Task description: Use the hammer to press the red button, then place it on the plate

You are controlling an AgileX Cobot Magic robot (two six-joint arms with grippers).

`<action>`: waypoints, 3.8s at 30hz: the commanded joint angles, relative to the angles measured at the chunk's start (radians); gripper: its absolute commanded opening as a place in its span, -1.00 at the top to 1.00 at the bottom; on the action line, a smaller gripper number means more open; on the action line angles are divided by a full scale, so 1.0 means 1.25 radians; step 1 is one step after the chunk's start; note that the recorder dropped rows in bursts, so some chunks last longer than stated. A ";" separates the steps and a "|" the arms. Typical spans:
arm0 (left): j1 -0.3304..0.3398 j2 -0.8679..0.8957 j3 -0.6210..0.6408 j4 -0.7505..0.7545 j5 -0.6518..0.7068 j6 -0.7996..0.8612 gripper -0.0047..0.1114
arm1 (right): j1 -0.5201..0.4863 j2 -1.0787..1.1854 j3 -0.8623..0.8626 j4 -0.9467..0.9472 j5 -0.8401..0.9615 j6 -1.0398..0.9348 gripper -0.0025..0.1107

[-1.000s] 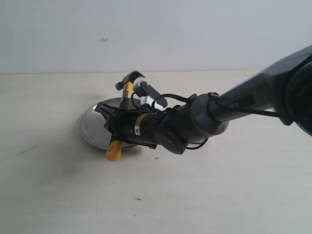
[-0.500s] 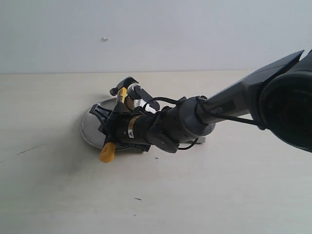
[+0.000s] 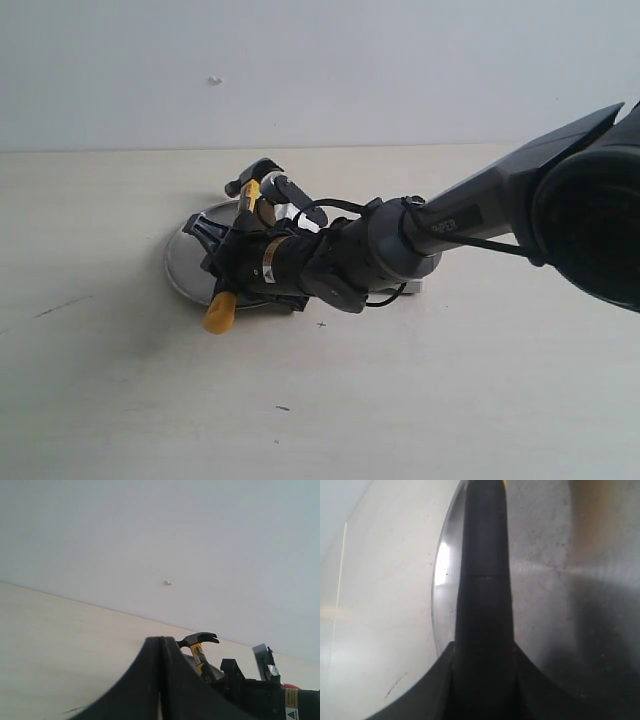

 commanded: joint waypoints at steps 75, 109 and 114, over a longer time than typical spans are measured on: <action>0.001 -0.004 0.002 -0.004 -0.001 0.000 0.92 | 0.279 -0.982 0.640 -0.765 0.471 0.211 0.96; 0.001 -0.004 0.002 -0.004 -0.001 0.000 0.92 | 0.203 -1.136 0.730 -0.792 0.478 0.152 0.96; 0.001 -0.004 0.002 -0.004 -0.001 0.000 0.92 | 0.026 -1.406 0.909 -0.792 0.474 0.152 0.96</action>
